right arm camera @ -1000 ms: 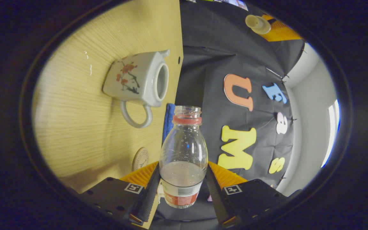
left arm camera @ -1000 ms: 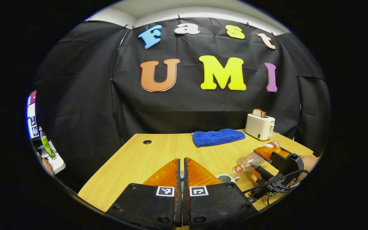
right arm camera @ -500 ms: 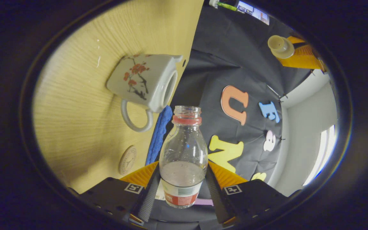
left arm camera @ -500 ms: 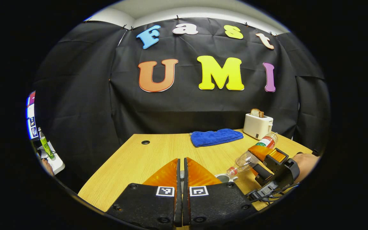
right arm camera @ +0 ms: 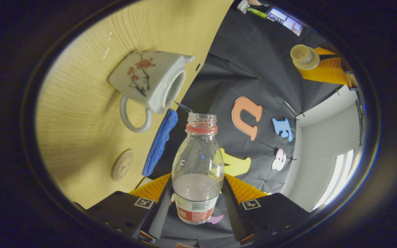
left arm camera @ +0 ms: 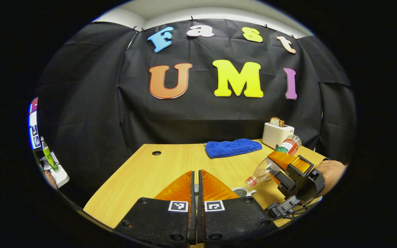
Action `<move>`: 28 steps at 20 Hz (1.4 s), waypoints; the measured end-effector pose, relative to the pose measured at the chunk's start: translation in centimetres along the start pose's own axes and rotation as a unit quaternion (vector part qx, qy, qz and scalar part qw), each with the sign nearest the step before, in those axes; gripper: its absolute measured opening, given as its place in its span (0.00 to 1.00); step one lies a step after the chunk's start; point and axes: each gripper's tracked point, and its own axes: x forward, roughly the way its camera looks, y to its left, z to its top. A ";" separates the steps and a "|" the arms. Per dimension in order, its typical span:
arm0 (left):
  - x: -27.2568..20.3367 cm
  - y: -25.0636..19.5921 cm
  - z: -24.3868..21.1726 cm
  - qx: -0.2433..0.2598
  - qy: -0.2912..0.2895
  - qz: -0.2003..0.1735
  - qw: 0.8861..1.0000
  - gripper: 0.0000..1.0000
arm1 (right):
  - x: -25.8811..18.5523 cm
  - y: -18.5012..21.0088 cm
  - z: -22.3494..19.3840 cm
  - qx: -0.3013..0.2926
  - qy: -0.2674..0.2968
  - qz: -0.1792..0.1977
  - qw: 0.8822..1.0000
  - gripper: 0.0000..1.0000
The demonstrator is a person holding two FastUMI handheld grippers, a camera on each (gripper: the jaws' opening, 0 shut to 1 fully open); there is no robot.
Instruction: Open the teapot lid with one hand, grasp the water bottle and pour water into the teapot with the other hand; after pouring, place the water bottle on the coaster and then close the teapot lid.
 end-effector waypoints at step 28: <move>-0.1 -0.1 0.0 0.004 0.001 0.001 1.000 0.04 | 0.2 -4.0 1.1 -0.117 -0.014 -0.068 0.991 0.76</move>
